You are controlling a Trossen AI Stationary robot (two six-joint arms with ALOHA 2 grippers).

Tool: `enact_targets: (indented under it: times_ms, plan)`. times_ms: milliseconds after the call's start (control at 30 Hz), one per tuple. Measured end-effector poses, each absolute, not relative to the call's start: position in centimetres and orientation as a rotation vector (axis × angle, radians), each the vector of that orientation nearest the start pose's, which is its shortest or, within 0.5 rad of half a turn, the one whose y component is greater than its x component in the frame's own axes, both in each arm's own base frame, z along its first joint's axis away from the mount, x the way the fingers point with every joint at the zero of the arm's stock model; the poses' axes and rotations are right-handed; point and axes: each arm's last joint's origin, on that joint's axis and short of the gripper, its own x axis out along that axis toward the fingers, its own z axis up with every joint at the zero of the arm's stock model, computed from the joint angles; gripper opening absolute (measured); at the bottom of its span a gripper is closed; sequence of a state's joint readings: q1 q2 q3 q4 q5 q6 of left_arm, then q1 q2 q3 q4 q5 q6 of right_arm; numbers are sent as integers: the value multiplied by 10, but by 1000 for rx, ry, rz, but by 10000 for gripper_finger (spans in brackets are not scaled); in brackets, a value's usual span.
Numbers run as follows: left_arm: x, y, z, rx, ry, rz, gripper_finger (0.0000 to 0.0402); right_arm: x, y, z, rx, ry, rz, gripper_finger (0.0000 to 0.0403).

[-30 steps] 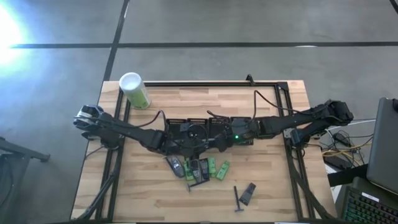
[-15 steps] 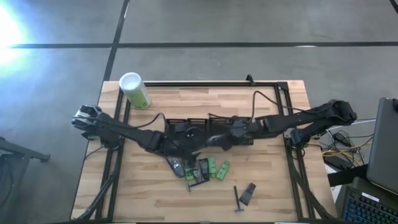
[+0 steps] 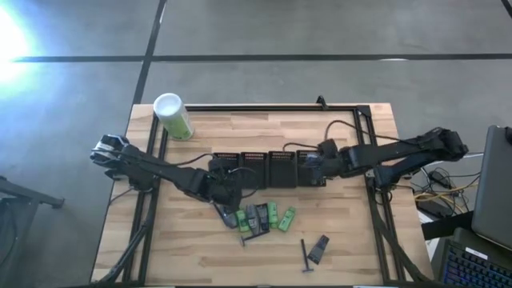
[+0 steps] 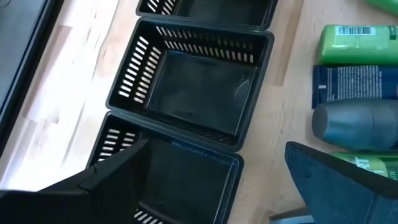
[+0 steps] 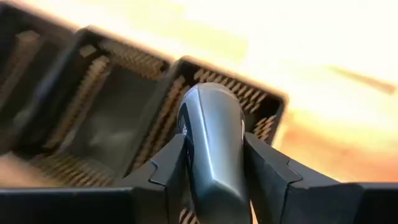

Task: Pick & Place Travel size toiletries
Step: Put the gray deodorant into the right black basket

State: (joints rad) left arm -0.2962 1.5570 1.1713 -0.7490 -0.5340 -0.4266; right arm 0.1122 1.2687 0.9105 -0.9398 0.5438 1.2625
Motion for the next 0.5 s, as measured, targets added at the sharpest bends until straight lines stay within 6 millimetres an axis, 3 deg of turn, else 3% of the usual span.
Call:
enact_targets:
  times_ms: [200, 500]
  plan:
    - [294, -75, 248, 85, 988, 379, 373, 237, 3, 210, 537, 791, -1173, 149]
    - [285, -78, 239, 61, 1116, 305, 373, 253, 11, 191, 618, 915, -1112, 195]
